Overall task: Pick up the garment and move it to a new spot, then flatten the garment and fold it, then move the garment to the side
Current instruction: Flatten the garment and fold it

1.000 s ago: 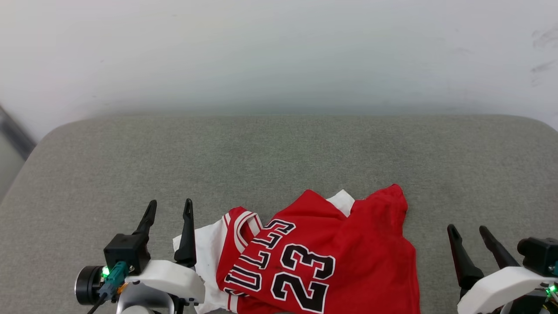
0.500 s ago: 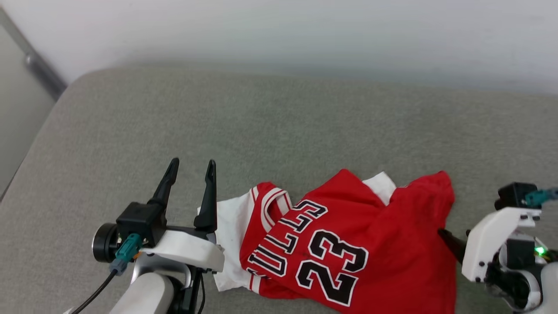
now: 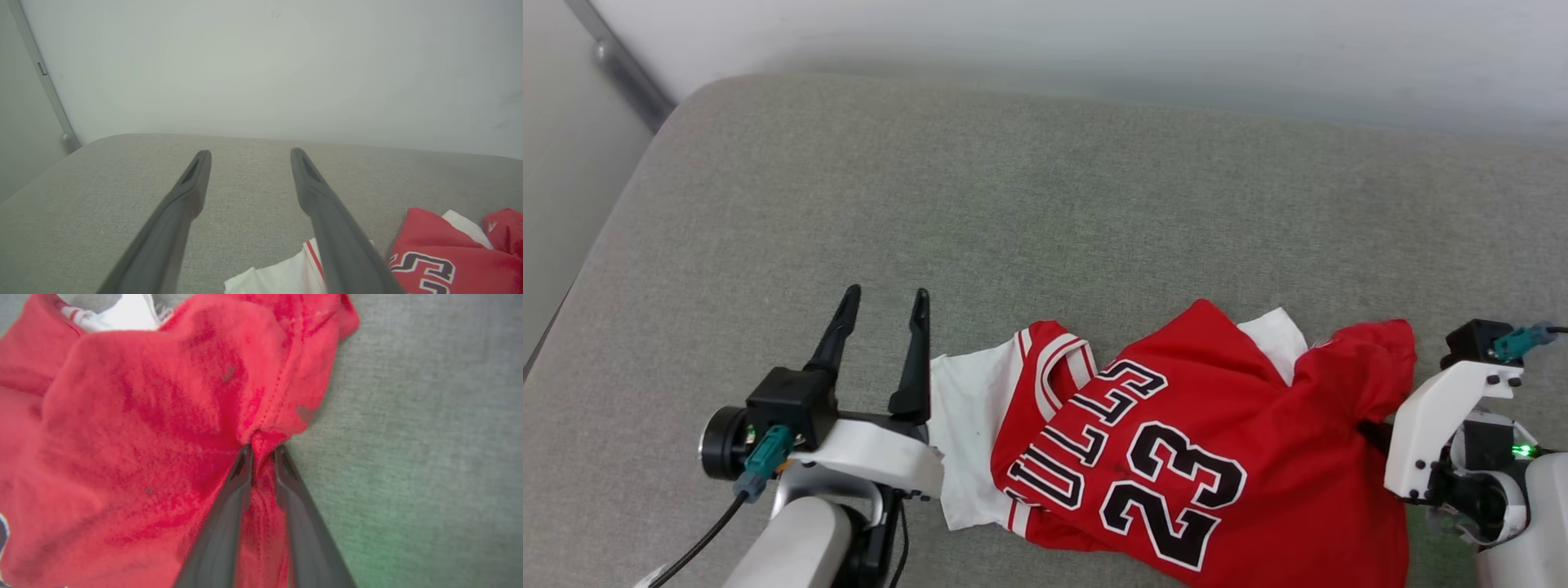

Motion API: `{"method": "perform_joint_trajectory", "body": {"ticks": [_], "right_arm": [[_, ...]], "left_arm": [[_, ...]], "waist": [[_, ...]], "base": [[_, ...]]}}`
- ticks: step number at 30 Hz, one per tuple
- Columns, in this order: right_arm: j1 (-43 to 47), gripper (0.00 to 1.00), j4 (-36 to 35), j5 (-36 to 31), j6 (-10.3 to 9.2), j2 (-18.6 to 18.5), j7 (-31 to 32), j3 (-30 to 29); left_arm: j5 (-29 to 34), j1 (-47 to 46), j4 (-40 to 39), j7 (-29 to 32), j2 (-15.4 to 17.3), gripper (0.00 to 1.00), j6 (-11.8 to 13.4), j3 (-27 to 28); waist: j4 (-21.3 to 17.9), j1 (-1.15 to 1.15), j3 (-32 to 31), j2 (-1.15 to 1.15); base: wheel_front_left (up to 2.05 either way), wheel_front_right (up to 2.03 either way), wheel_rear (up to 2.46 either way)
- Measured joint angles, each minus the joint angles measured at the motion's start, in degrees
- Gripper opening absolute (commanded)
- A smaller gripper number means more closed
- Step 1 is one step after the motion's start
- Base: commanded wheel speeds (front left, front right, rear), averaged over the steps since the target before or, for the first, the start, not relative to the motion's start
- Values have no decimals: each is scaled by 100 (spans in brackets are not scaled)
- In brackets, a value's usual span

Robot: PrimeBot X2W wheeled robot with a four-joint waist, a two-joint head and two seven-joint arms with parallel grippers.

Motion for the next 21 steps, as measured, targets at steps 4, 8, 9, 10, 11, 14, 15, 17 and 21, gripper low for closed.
{"method": "perform_joint_trajectory", "body": {"ticks": [4,8,9,10,11,14,15,17,21], "right_arm": [[50,0,-201,89,2,-1,-380,142],[218,0,-933,-33,2,-102,-642,105],[314,0,-1158,-90,2,-99,-643,51],[452,0,-1385,-129,2,-90,-638,-27],[646,0,-1661,-212,2,-81,-634,-136],[1413,0,-2434,-489,2,9,-454,-506],[1678,0,-2626,-519,2,70,-339,-619],[2221,0,-2963,-524,2,261,-180,-738],[3278,0,-2902,-413,2,545,21,-723]], "left_arm": [[-37,175,87,-1,158,100,57,133],[-46,399,63,93,292,100,136,158],[-45,447,44,132,326,100,153,152],[-40,476,36,166,364,100,157,141],[-23,502,18,191,392,100,183,126],[-52,727,-38,291,415,100,230,90],[-51,799,-60,316,435,100,254,82],[-55,876,-110,374,477,100,292,90],[-101,932,-177,447,489,100,308,74]], "waist": [[-142,1,-163,0],[-316,0,-425,0],[-377,0,-479,0],[-429,0,-540,0],[-477,0,-614,0],[-607,0,-871,0],[-652,-1,-951,0],[-754,-1,-1074,0],[-891,-1,-1227,0]], "base": [[0,0,0],[0,0,0],[0,0,0],[0,0,0],[0,0,0],[0,0,0],[0,0,0],[0,0,0],[0,0,0]]}}
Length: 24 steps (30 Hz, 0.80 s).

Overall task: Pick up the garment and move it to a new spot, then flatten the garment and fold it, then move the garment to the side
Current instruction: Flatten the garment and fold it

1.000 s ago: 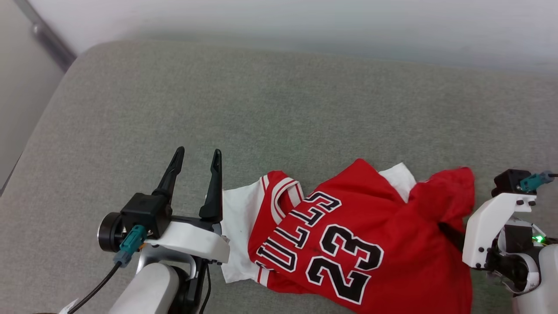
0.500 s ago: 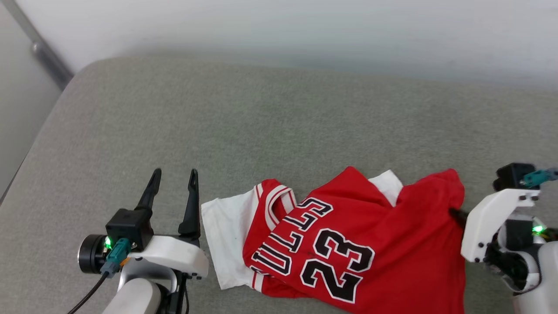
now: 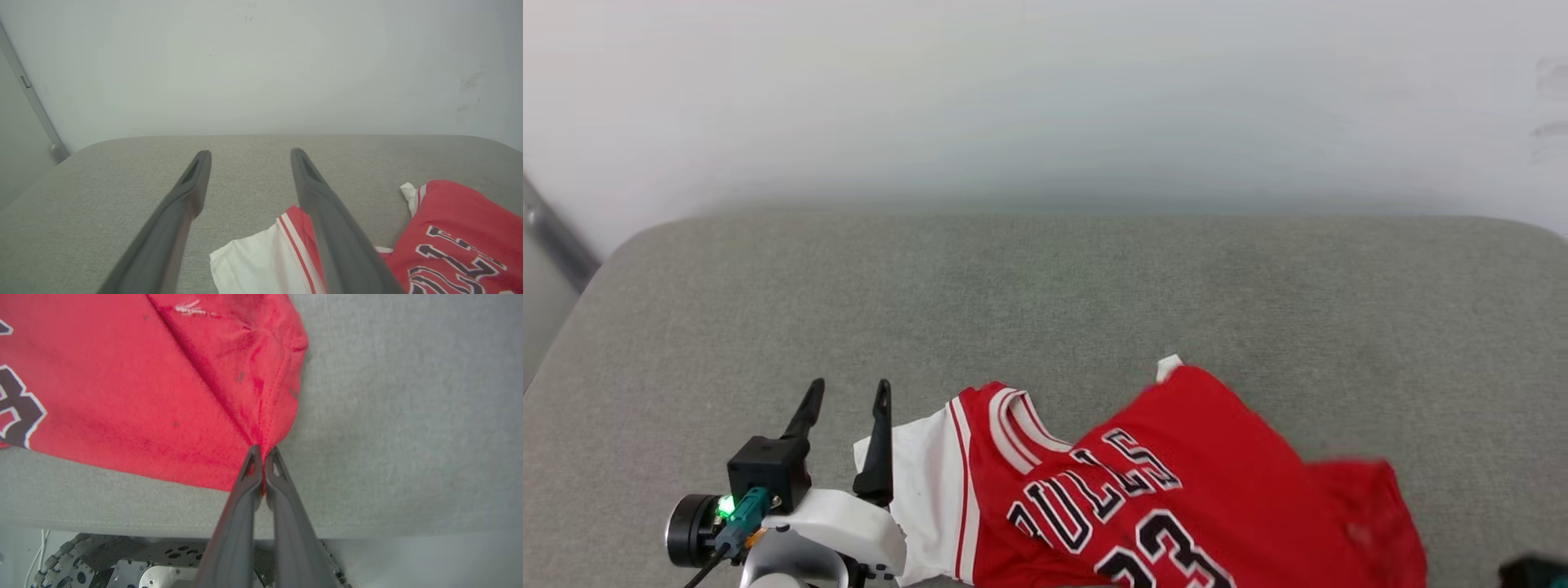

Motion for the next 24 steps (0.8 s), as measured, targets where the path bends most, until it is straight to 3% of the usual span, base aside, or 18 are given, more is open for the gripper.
{"method": "perform_joint_trajectory", "body": {"ticks": [4,5,6,14,17,21,24], "right_arm": [[518,0,686,592,-1,35,-146,407],[555,36,859,679,0,49,-263,539],[561,100,967,730,-1,66,-432,635],[38,100,917,357,-1,59,-2788,245],[-208,100,931,303,-1,55,-3392,152],[-550,100,1116,194,-1,56,-3419,209],[-892,100,1228,54,-1,53,-3078,320]], "left_arm": [[-35,59,-14,71,-1,100,48,-20],[-51,77,-13,77,-4,100,58,-13],[-54,88,-10,87,-4,100,67,-18],[-114,204,-12,82,-2,100,116,4],[-148,210,-16,74,-10,100,141,4],[-153,211,-24,56,-37,100,145,-3],[-147,185,-56,59,-77,100,142,-73]], "waist": [[-14,0,-20,0],[-20,0,-19,0],[-23,0,-21,0],[-62,0,-65,0],[-57,0,-99,0],[-31,0,-104,0],[36,1,-72,0]], "base": [[0,0,0],[0,0,0],[0,0,0],[0,0,0],[0,0,0],[0,0,0],[0,0,0]]}}
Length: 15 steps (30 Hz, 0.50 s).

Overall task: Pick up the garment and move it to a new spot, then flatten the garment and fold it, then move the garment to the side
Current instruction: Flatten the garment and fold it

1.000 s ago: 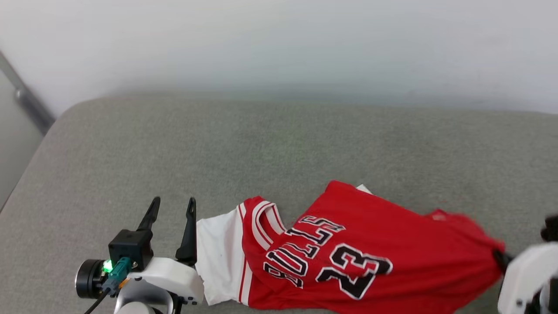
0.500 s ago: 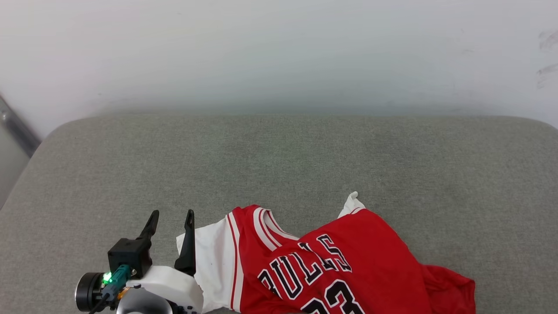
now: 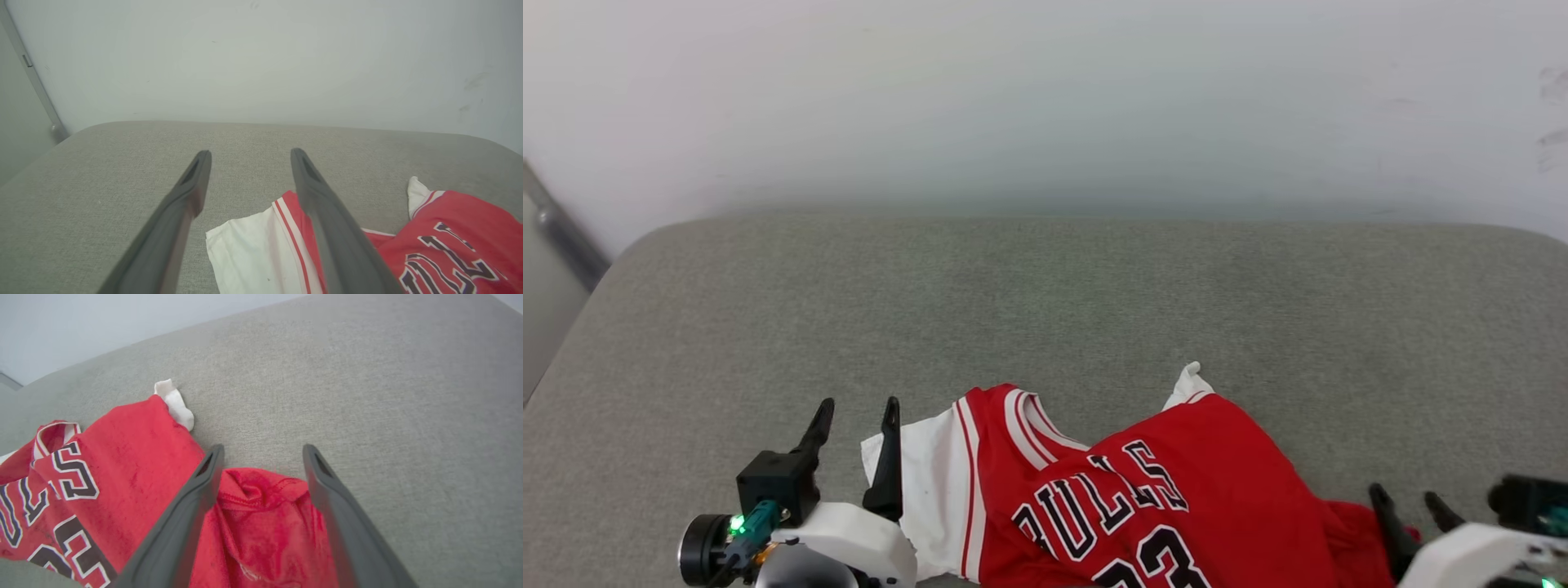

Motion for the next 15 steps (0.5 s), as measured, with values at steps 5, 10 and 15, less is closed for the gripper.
{"method": "perform_joint_trajectory", "body": {"ticks": [5,10,15], "right_arm": [[-599,100,275,7,1,-230,1284,700],[-1232,100,612,163,1,-590,2447,1165],[-1455,100,1060,189,1,-683,2930,1169]], "left_arm": [[40,-256,4,-29,-58,100,-102,-87],[52,-541,104,-140,-198,100,-211,-167],[53,-686,236,-225,-278,100,-282,-202]], "waist": [[206,0,202,0],[427,1,589,0],[613,1,811,0]], "base": [[0,0,0],[0,0,0],[0,0,0]]}}
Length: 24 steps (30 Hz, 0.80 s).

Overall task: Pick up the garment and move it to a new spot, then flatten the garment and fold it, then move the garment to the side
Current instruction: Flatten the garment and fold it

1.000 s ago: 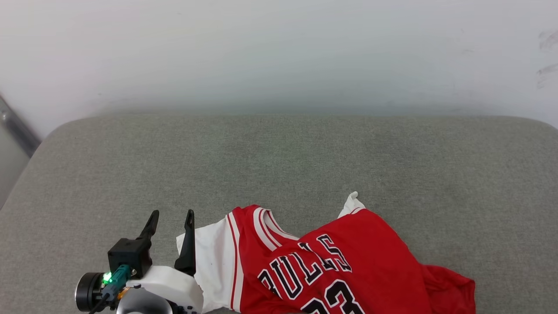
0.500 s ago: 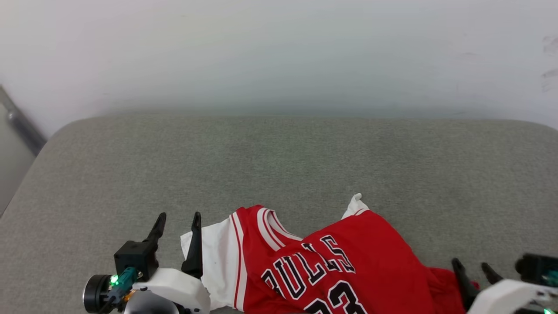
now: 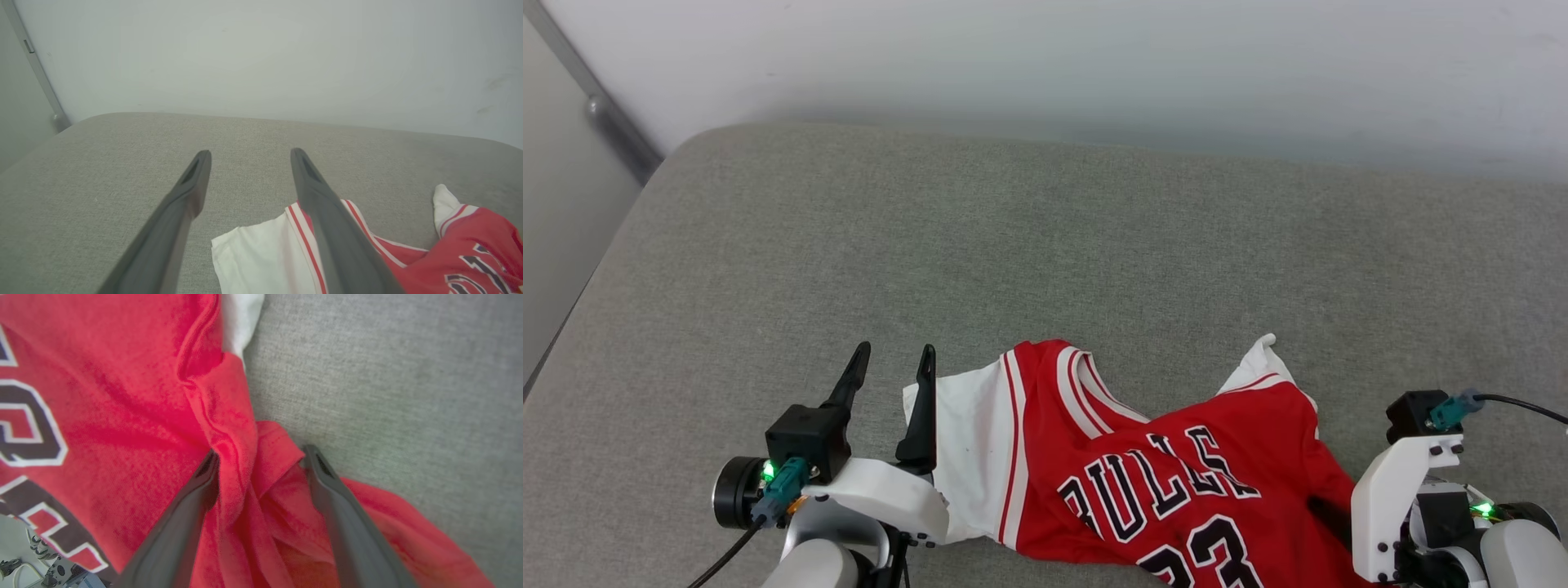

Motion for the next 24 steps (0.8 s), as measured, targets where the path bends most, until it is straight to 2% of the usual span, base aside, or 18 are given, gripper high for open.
{"method": "perform_joint_trajectory", "body": {"ticks": [1,2,3,8,11,18,22,23,24], "right_arm": [[-13,100,70,16,1,-11,41,-13],[-35,63,116,32,1,-14,58,-14],[-56,0,158,52,1,-14,57,-9],[74,0,7,-156,4,-18,-459,78],[308,0,-403,-447,2,-22,-717,-164],[1650,0,-1432,-799,2,494,-575,-778],[2400,0,-1486,-655,1,651,-439,-703],[2504,26,-1437,-557,1,667,-486,-659],[2542,100,-1373,-446,1,676,-584,-623]], "left_arm": [[0,0,31,-7,-9,100,-7,-8],[0,0,60,-24,-14,100,-18,-7],[-1,0,87,-42,-14,100,-18,2],[-11,70,192,-53,24,100,-18,-1],[-15,139,215,-48,92,100,-23,-9],[-146,393,47,-22,138,100,60,68],[-185,510,-51,42,198,100,140,111],[-202,540,-68,59,221,100,158,125],[-211,568,-87,67,240,100,180,137]], "waist": [[27,0,21,0],[43,0,34,0],[42,0,32,0],[-52,0,-157,0],[-135,0,-343,0],[-430,-1,-691,0],[-578,-1,-747,0],[-610,-1,-749,0],[-644,-1,-746,0]], "base": [[0,0,0],[0,0,0],[0,0,0],[0,0,0],[0,0,0],[0,0,0],[0,0,0],[0,0,0],[0,0,0]]}}
